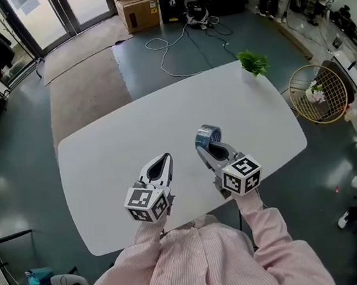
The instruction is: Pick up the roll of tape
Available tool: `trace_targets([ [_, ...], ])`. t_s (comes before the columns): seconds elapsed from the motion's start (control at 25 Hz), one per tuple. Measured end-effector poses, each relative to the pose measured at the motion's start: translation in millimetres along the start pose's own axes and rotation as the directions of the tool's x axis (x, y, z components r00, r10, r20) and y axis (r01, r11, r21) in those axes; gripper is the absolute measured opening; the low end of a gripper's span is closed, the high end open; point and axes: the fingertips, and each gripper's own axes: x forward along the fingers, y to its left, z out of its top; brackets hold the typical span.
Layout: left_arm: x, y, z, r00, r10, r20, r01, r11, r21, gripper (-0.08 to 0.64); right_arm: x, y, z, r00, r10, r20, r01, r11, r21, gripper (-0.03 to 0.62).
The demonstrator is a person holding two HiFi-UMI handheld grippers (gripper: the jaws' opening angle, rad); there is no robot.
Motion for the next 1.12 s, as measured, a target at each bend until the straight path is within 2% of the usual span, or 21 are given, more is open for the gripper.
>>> trace_targets([
  [0.36,-11,-6,38,0.997,0.007,0.078,-0.012,0.998,0.062,0.0,-24,10,44,0.987,-0.017,0.163,0.016,1.0,0.002,0.055],
  [0.76,-26,-14,74,0.986,0.021,0.165,-0.04,0.993,0.112,0.0,-52,16,84,0.957,-0.037,0.287,0.052,0.998,-0.043,0.055],
  [1.12,-44,-15,100,0.973,0.058,0.225,-0.092,0.985,0.145,0.0,-73,25,105,0.929,-0.05,0.367,0.08,0.995,-0.067,0.055],
])
